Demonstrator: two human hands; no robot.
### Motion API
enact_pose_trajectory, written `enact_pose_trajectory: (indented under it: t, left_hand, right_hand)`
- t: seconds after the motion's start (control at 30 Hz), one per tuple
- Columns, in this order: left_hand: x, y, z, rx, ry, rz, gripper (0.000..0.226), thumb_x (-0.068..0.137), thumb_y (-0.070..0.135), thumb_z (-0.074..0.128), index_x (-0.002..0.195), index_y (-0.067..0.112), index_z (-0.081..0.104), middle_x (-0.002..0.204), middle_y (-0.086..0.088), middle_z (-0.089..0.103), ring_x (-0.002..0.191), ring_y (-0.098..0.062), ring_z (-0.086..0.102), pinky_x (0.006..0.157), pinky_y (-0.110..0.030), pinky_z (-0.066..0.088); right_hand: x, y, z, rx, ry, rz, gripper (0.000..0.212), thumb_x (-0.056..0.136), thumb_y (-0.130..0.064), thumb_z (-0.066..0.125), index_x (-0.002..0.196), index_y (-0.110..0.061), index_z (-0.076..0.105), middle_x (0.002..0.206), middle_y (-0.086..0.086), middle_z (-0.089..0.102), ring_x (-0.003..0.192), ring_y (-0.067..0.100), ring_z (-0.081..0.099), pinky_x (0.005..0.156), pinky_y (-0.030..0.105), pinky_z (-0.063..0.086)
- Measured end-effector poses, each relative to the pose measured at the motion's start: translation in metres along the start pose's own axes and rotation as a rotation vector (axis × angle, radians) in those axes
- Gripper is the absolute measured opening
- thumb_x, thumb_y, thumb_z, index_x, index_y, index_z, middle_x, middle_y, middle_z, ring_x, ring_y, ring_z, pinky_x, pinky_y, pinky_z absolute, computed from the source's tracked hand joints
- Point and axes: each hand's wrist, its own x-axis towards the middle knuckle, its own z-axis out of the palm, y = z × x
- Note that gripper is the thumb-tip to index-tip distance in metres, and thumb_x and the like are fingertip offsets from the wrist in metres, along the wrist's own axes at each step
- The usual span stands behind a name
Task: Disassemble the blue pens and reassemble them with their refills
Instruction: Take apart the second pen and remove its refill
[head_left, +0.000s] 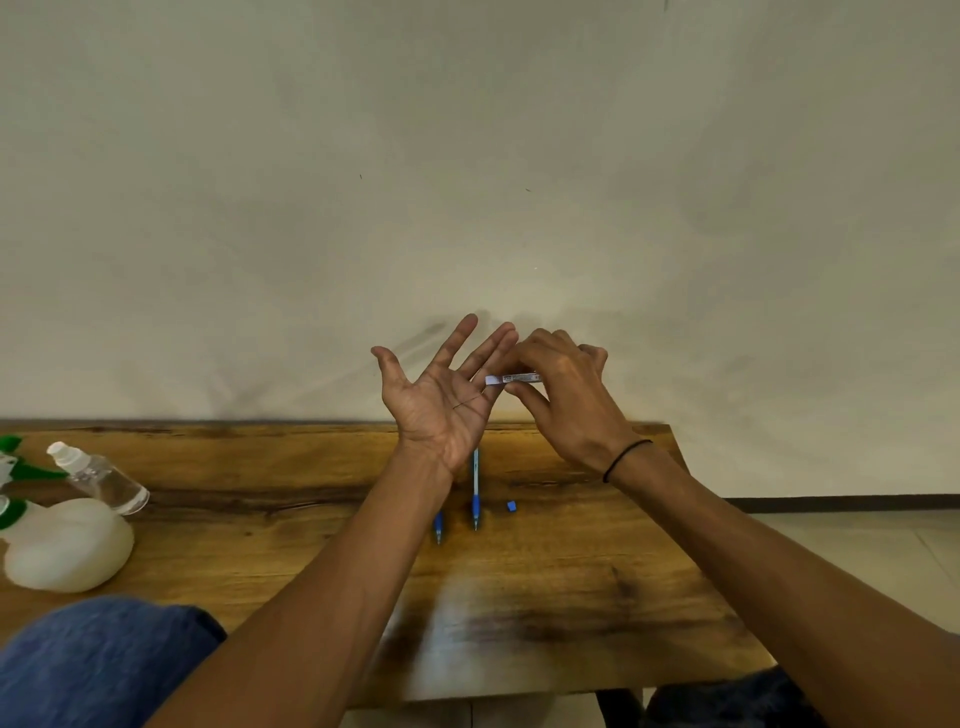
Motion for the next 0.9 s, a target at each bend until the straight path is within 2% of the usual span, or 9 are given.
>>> enact_pose_trajectory:
  t: [0.1, 0.13, 0.27, 0.33, 0.43, 0.5, 0.57, 0.73, 0.9]
  left_hand:
    - [-0.001, 0.002, 0.003, -0.014, -0.02, -0.008, 0.113, 0.087, 0.091, 0.025, 0.154, 0.003, 0.047, 0.145, -0.038, 0.055, 0.139, -0.049, 0.054, 0.098, -0.045, 0.058]
    - [-0.001, 0.002, 0.003, -0.01, -0.023, -0.007, 0.113, 0.087, 0.092, 0.024, 0.154, 0.003, 0.046, 0.146, -0.038, 0.055, 0.139, -0.049, 0.054, 0.097, -0.045, 0.059]
    - [0.001, 0.002, -0.001, 0.019, -0.011, 0.004, 0.113, 0.087, 0.092, 0.024, 0.154, 0.004, 0.047, 0.146, -0.037, 0.055, 0.14, -0.048, 0.054, 0.125, -0.052, 0.034]
    - [0.003, 0.002, -0.003, 0.021, -0.016, 0.007, 0.113, 0.086, 0.092, 0.024, 0.154, 0.005, 0.047, 0.146, -0.036, 0.055, 0.14, -0.047, 0.054, 0.126, -0.051, 0.032]
    - [0.004, 0.002, -0.005, 0.012, -0.028, 0.002, 0.113, 0.086, 0.092, 0.024, 0.154, 0.005, 0.047, 0.147, -0.035, 0.055, 0.14, -0.046, 0.054, 0.122, -0.05, 0.039]
    - [0.003, 0.002, -0.005, 0.002, -0.039, -0.004, 0.112, 0.087, 0.092, 0.025, 0.154, 0.005, 0.046, 0.147, -0.036, 0.055, 0.14, -0.047, 0.054, 0.121, -0.051, 0.04]
    - [0.003, 0.001, -0.005, -0.011, -0.045, -0.011, 0.112, 0.087, 0.092, 0.026, 0.154, 0.005, 0.047, 0.147, -0.036, 0.055, 0.14, -0.047, 0.054, 0.122, -0.052, 0.038]
    - [0.004, 0.001, -0.009, -0.035, -0.064, -0.028, 0.111, 0.088, 0.091, 0.028, 0.153, 0.003, 0.047, 0.146, -0.038, 0.055, 0.139, -0.048, 0.055, 0.119, -0.053, 0.042]
    - [0.005, 0.002, -0.011, -0.037, -0.084, -0.028, 0.11, 0.088, 0.09, 0.029, 0.152, 0.003, 0.048, 0.145, -0.037, 0.056, 0.138, -0.047, 0.057, 0.121, -0.053, 0.04]
  right_hand:
    - [0.001, 0.0, -0.001, 0.073, 0.03, 0.025, 0.013, 0.097, -0.016, 0.069, 0.104, -0.026, 0.066, 0.099, -0.013, 0.057, 0.101, 0.012, 0.051, 0.091, 0.04, 0.029]
    - [0.002, 0.0, 0.0, 0.101, 0.038, 0.035, 0.015, 0.097, -0.016, 0.07, 0.102, -0.03, 0.064, 0.098, -0.014, 0.056, 0.1, 0.009, 0.049, 0.09, 0.038, 0.028]
    - [0.004, 0.002, 0.002, 0.164, 0.061, 0.086, 0.012, 0.097, -0.02, 0.07, 0.103, -0.029, 0.064, 0.098, -0.015, 0.059, 0.101, 0.011, 0.051, 0.088, 0.038, 0.032]
    - [0.006, 0.003, 0.003, 0.201, 0.079, 0.107, 0.012, 0.097, -0.018, 0.072, 0.105, -0.024, 0.065, 0.098, -0.013, 0.061, 0.098, 0.014, 0.056, 0.088, 0.037, 0.043]
    - [0.007, 0.006, 0.003, 0.279, 0.107, 0.151, 0.017, 0.093, -0.015, 0.076, 0.102, -0.023, 0.064, 0.096, -0.01, 0.065, 0.088, 0.004, 0.06, 0.074, 0.012, 0.046]
    - [0.007, 0.01, 0.004, 0.28, 0.107, 0.192, 0.017, 0.092, -0.015, 0.077, 0.102, -0.019, 0.065, 0.095, -0.009, 0.066, 0.084, 0.0, 0.062, 0.066, 0.005, 0.046]
    - [0.005, 0.014, 0.006, 0.274, 0.11, 0.223, 0.015, 0.092, -0.016, 0.078, 0.102, -0.015, 0.067, 0.093, -0.007, 0.069, 0.082, 0.003, 0.065, 0.066, 0.008, 0.048]
    - [0.002, 0.022, 0.011, 0.234, 0.097, 0.283, 0.019, 0.089, -0.012, 0.077, 0.104, -0.014, 0.067, 0.087, -0.003, 0.07, 0.078, 0.014, 0.07, 0.071, 0.032, 0.062]
    - [-0.004, 0.035, 0.026, 0.138, -0.008, 0.459, 0.012, 0.088, -0.015, 0.076, 0.097, -0.014, 0.068, 0.083, 0.003, 0.074, 0.079, 0.024, 0.071, 0.077, 0.047, 0.061]
